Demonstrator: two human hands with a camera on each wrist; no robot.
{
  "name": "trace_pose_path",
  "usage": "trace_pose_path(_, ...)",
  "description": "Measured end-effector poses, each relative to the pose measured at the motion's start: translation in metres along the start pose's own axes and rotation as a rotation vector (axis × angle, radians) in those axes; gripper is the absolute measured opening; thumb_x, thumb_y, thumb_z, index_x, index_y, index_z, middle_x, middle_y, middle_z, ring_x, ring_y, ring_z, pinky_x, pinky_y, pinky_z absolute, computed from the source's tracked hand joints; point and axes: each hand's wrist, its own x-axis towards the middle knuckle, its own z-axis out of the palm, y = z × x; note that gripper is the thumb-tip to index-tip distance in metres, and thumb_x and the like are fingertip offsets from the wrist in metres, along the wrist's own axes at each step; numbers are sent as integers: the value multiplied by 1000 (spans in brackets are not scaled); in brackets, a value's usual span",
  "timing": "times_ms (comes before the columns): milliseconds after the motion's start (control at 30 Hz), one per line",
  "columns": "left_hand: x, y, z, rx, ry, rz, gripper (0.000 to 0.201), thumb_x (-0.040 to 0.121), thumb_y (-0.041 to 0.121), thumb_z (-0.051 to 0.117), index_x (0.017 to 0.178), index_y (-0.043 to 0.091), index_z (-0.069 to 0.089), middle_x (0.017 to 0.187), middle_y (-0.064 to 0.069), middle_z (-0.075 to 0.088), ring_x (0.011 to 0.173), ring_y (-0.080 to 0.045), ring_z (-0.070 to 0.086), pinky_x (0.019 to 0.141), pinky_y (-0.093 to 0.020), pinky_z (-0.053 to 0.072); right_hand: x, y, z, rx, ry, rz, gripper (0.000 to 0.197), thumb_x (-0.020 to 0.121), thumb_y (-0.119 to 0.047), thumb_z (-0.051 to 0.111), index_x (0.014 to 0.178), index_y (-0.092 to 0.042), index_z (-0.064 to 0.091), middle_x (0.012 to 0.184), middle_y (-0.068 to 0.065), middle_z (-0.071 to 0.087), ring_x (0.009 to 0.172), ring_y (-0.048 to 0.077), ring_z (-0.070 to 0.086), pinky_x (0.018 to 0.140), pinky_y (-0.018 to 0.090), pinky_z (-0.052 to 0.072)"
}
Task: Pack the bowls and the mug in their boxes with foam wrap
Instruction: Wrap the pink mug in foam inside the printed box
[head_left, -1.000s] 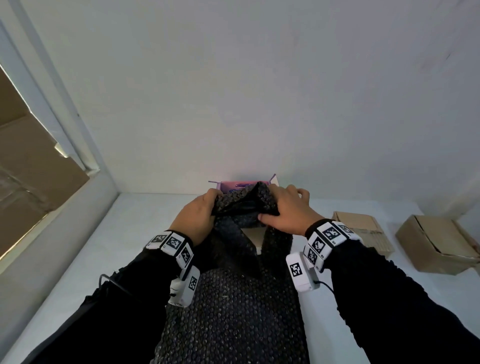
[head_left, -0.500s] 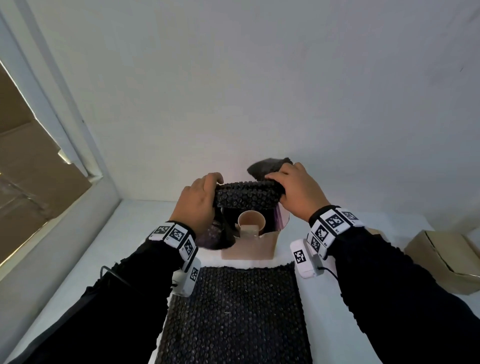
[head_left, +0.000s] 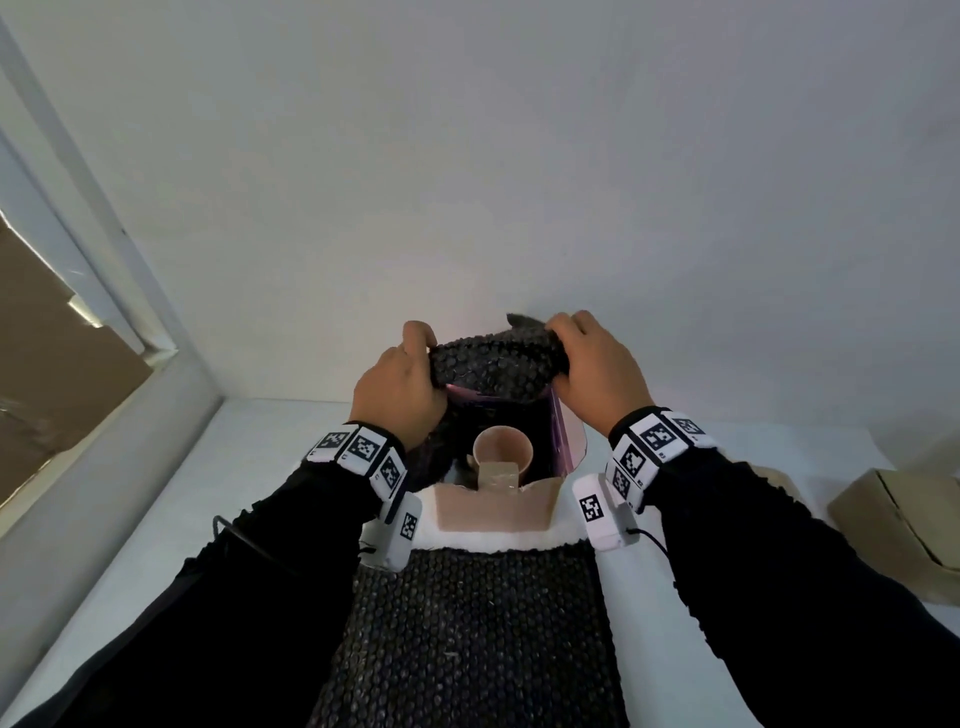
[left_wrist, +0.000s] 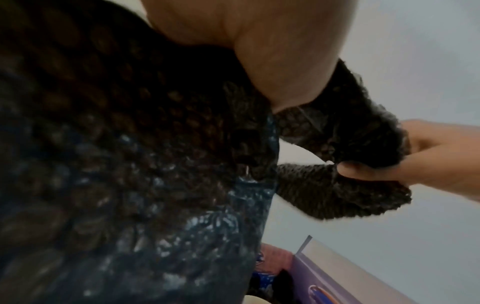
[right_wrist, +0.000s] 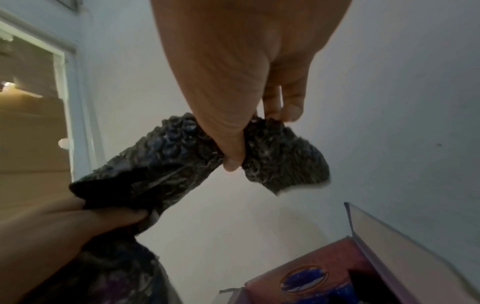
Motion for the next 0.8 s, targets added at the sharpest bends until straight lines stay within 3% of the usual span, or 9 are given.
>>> trace_pose_path(100,0,1,10,-265,-107,-56,47,70,32,52,108,18,28,74,-4,52,64,-24,50,56,-32,37,5,1,11,231,-2,65,40,85,-24,66,115,-20,41,87,2,57,70,25,56,59,33,43)
trace_pose_path(200,4,-5,17,-444,-234,-76,48,71,16,51,112,19,26,89,-9,51,73,-22,53,60,-31,38,9,1,23,318,-33,106,38,88,-30,67,113,-18,42,77,0,59,66,25,58,57,33,43)
trace_pose_path(300,4,-12,22,-310,-34,11,55,72,-4,47,123,15,37,112,-13,46,97,-30,51,76,-33,45,11,4,30,268,-18,121,36,86,-28,68,112,-17,46,88,5,61,73,27,57,62,34,45)
trace_pose_path(367,3,-12,22,-95,110,107,55,73,3,42,126,16,44,109,-11,43,96,-29,46,74,-36,45,10,6,34,196,23,117,35,83,-19,68,110,-17,46,95,8,56,73,29,57,61,33,45)
trace_pose_path(433,-1,-13,27,79,144,204,55,73,10,49,127,15,47,102,-12,42,91,-29,43,72,-40,45,6,8,40,122,11,95,36,79,-11,66,108,-19,46,98,9,50,66,32,56,59,37,49)
trace_pose_path(500,-10,-19,38,127,52,253,66,71,25,54,134,10,44,103,-12,42,91,-27,41,75,-41,42,1,11,48,93,-62,87,37,77,-9,65,106,-19,45,98,8,46,63,33,54,60,43,52)
trace_pose_path(600,-26,-27,53,118,-132,260,81,76,46,39,147,7,30,108,-11,40,92,-25,37,76,-36,35,-6,20,52,118,-299,83,44,72,-16,73,103,-21,43,102,5,41,71,29,56,67,41,53)
trace_pose_path(700,-32,-33,64,180,-257,232,78,82,46,30,149,7,26,109,-11,41,93,-25,39,77,-36,37,-11,26,51,104,-601,49,47,73,-27,73,111,-20,47,110,1,39,84,22,54,73,31,47)
trace_pose_path(800,-26,-31,72,290,-401,199,63,84,31,35,144,13,37,116,-12,48,99,-31,49,80,-41,45,-13,25,52,-46,-641,-55,33,82,-37,66,110,-22,58,110,-1,48,92,21,55,72,28,39)
